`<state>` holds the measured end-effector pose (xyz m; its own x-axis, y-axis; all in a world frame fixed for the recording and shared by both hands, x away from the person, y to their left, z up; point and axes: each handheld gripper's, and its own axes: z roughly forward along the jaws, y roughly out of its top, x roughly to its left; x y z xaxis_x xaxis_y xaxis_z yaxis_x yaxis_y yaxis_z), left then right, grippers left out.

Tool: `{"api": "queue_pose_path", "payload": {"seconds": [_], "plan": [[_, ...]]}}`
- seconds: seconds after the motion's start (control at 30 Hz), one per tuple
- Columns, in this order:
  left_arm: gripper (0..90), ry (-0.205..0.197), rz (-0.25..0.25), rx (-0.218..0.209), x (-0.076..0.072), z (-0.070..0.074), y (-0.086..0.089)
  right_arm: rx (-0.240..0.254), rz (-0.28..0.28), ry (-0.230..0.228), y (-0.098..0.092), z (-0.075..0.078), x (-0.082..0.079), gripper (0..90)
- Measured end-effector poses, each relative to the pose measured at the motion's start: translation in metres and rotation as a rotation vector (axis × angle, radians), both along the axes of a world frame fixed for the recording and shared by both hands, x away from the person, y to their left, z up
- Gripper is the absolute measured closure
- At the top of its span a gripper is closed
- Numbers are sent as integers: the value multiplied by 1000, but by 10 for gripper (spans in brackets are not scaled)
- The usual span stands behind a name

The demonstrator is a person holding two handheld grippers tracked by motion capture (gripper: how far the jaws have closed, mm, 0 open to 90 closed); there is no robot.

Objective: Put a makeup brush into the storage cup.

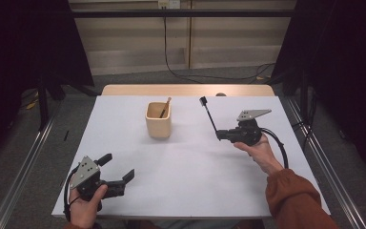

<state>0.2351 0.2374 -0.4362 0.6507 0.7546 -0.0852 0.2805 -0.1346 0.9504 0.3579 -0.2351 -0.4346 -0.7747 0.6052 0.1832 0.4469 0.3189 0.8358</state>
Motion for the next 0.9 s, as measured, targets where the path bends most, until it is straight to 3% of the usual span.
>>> {"api": "queue_pose_path", "payload": {"seconds": [0.47,0.9], "plan": [[26,-4,3,-6,-2,1,0,89,-51,-73,-7,4,-8,865],[26,-4,8,-11,-2,1,0,131,-18,-61,-3,12,-24,865]]}}
